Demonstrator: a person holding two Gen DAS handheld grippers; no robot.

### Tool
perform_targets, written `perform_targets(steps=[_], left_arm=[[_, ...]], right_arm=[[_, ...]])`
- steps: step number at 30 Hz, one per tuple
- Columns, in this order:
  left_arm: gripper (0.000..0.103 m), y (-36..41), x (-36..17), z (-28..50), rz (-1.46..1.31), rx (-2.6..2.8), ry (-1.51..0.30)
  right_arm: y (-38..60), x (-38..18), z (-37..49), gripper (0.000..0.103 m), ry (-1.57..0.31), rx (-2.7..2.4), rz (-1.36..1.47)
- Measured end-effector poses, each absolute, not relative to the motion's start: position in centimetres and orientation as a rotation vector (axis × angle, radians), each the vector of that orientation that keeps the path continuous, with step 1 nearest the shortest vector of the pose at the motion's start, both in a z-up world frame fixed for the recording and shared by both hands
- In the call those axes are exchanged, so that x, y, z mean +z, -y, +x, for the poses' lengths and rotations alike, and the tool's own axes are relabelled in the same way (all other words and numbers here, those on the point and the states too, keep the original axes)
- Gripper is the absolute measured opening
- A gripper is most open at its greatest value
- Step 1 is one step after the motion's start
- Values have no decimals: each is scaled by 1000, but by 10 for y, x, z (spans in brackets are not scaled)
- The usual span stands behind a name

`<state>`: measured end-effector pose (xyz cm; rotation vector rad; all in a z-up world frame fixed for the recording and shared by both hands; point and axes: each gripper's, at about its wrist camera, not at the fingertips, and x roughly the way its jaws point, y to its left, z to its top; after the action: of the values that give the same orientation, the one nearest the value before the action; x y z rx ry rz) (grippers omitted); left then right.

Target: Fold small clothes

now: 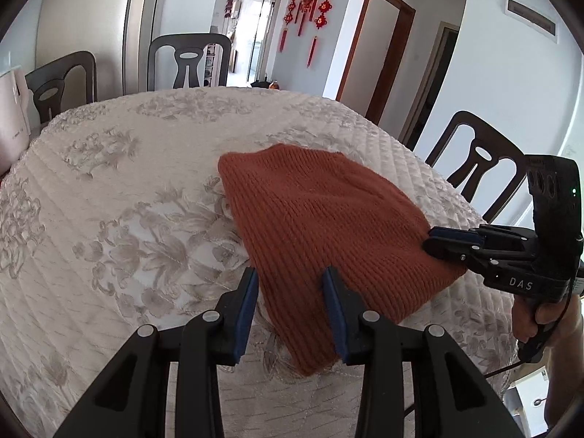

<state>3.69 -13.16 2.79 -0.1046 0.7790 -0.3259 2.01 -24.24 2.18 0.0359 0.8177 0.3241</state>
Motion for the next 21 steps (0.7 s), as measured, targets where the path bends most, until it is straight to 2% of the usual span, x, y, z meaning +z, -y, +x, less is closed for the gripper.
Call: perform_targets(steps=[16, 17, 18, 21], left_arm=[[39, 120, 36, 54, -111, -256, -770], [39, 120, 37, 55, -111, -255, -770], [39, 120, 37, 56, -112, -255, -770], [39, 120, 36, 60, -117, -258, -774]], right_arm=[[251, 31, 40, 23, -802, 266, 102], [252, 31, 41, 25, -804, 263, 107], [253, 30, 41, 32, -807, 263, 113], [255, 28, 44, 38, -814, 270, 126]])
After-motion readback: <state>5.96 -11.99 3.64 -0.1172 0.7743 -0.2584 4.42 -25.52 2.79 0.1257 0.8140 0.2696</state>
